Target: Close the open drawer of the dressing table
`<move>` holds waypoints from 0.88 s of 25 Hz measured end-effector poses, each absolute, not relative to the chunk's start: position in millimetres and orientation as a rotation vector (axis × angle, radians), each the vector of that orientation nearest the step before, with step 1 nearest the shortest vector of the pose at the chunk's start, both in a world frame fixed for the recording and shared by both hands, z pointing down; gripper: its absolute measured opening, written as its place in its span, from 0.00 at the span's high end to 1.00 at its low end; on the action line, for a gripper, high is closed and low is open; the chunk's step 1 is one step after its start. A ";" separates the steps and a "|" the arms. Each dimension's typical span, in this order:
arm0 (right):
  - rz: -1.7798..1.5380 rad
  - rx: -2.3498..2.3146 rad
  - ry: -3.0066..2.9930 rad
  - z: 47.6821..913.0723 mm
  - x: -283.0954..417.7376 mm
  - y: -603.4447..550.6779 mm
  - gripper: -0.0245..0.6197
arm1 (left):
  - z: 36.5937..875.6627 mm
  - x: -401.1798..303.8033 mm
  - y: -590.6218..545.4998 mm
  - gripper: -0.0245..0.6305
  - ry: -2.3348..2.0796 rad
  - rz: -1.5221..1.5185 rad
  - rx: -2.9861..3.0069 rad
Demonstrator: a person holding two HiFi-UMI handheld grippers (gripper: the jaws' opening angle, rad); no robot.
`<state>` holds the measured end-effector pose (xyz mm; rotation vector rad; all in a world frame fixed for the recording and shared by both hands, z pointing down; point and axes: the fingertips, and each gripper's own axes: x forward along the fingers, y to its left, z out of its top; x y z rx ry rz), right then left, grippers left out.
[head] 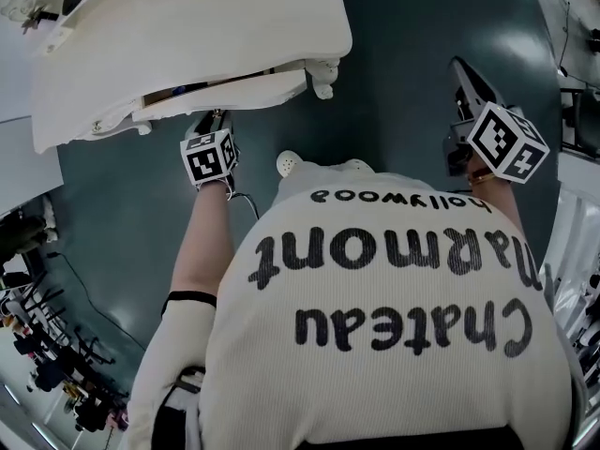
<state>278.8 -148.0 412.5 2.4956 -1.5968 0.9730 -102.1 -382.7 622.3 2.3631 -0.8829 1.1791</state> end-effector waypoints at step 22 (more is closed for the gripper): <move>0.983 2.588 -1.458 419.3 296.6 -120.9 0.91 | 627.6 -80.5 -425.7 0.74 -0.969 1.132 2.382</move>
